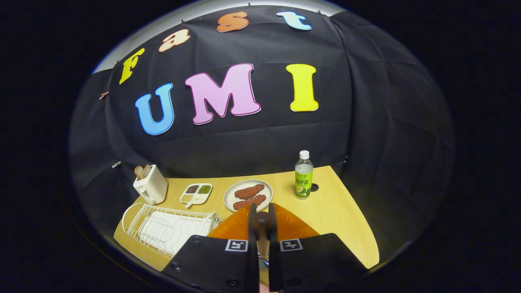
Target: Take the plate from the dish rack, then take the spoon from the basket and place it into the plate.
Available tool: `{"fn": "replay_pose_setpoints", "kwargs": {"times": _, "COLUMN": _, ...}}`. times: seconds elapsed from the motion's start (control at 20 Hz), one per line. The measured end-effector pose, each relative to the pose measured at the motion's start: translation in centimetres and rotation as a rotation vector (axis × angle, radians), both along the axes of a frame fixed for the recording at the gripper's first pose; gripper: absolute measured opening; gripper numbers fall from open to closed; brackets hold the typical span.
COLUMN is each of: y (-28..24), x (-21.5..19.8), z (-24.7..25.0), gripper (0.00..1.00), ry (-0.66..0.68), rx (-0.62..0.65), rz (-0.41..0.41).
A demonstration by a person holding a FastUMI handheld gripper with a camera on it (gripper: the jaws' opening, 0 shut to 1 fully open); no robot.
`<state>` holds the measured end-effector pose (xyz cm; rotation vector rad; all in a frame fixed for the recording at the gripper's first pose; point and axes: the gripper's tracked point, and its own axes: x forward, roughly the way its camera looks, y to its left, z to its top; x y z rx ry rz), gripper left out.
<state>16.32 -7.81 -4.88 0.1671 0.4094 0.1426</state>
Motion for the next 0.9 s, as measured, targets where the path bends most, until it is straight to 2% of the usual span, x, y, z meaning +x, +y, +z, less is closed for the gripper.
{"fn": "replay_pose_setpoints", "kwargs": {"times": 0.2, "y": 0.4, "x": -5.0, "z": 0.2, "gripper": 0.13, "ry": 0.034, "rx": 0.052, "rz": -0.038}}
{"fn": "replay_pose_setpoints", "kwargs": {"times": 0.5, "y": 3.8, "x": -12.2, "z": -5.0, "gripper": 0.13, "ry": 0.151, "rx": 0.113, "rz": -0.058}}
{"fn": "replay_pose_setpoints", "kwargs": {"times": 0.9, "y": 8.5, "x": -16.2, "z": -13.5, "gripper": 0.13, "ry": 0.318, "rx": 0.151, "rz": -0.053}}
